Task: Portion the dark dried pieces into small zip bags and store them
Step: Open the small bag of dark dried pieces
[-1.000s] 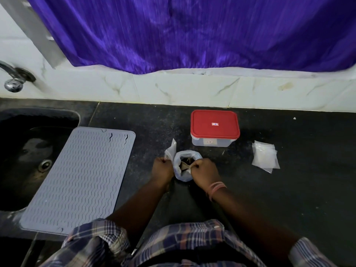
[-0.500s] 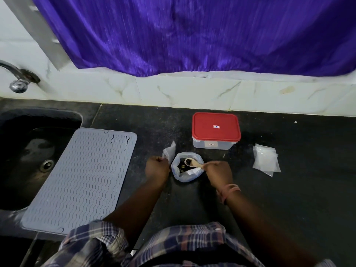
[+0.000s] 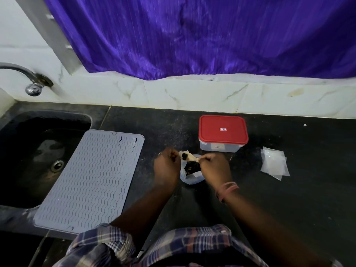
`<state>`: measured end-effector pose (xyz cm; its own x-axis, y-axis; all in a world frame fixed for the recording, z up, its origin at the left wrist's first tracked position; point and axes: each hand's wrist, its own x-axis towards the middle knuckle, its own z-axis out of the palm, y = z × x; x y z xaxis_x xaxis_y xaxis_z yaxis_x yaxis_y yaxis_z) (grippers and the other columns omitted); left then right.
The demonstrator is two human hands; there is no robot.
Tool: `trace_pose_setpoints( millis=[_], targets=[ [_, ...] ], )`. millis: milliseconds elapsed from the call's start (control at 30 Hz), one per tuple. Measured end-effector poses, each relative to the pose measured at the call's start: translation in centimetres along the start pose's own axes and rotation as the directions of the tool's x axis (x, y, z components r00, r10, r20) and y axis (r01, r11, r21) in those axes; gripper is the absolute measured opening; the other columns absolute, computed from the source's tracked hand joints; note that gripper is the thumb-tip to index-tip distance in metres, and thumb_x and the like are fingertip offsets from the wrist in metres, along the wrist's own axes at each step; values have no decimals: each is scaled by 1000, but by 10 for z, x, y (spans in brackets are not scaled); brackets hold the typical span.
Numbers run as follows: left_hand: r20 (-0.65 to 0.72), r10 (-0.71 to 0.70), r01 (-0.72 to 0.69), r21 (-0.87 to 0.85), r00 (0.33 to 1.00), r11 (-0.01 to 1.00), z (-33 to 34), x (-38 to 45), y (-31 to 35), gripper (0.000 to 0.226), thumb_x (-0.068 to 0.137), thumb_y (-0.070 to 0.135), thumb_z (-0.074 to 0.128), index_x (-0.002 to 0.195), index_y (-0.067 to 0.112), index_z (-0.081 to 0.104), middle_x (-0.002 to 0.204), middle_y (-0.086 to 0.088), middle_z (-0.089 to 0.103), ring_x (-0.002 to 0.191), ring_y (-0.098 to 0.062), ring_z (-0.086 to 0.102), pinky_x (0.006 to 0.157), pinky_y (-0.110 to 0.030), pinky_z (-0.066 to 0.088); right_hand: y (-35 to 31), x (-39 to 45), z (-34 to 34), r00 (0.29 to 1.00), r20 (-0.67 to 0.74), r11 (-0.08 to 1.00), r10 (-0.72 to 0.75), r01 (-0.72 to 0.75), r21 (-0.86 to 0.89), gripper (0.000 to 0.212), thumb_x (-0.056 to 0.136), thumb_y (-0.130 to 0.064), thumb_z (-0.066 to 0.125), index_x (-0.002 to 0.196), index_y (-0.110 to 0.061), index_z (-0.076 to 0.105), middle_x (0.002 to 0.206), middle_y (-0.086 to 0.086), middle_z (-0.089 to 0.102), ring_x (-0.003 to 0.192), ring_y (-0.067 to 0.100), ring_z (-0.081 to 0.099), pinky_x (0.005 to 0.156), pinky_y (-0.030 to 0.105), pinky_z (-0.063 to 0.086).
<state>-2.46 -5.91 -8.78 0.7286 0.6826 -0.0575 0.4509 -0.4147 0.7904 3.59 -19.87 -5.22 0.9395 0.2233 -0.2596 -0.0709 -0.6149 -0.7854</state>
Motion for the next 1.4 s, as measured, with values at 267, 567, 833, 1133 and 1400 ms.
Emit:
trace_pose_setpoints(
  millis=[267,567,833,1133,1400],
  targets=[
    [17,-120,121,-136,993,983,0,-3,6,8,92,23,68,86,22,74,80,9,74,75,-4,70,65,-19,52,-12,-13,9,920,62,807,-387,370,-460,15,90,-19,55,91,-12,68,97,7,63,87,23,63,76,33,51],
    [6,-204,201,-213,979,956,5,1,-5,15,96,18,61,92,18,76,82,4,76,75,-13,74,74,-36,62,16,-13,15,752,153,527,-641,577,-624,51,67,-10,83,116,-6,70,102,9,62,70,22,66,56,30,54],
    [-106,-375,346,-216,921,913,12,11,-23,12,99,19,55,103,14,64,102,-7,72,95,-27,69,89,-45,57,29,-7,-1,879,-209,897,-428,384,-219,15,87,-15,61,93,-14,74,90,4,65,81,21,64,71,35,53],
    [102,-540,542,-307,836,782,41,10,-31,31,99,9,45,128,3,54,123,-18,64,110,-38,66,96,-54,56,47,-11,5,956,78,760,-282,272,-591,24,95,-27,50,107,-14,67,109,7,58,84,26,66,68,35,52],
    [343,-506,611,-475,791,634,110,50,-139,47,84,38,62,114,2,61,112,-33,67,94,-43,71,83,-67,58,40,-5,25,970,49,863,-237,234,-448,21,91,-14,55,98,-4,71,112,14,66,97,31,67,80,35,51]
  ],
)
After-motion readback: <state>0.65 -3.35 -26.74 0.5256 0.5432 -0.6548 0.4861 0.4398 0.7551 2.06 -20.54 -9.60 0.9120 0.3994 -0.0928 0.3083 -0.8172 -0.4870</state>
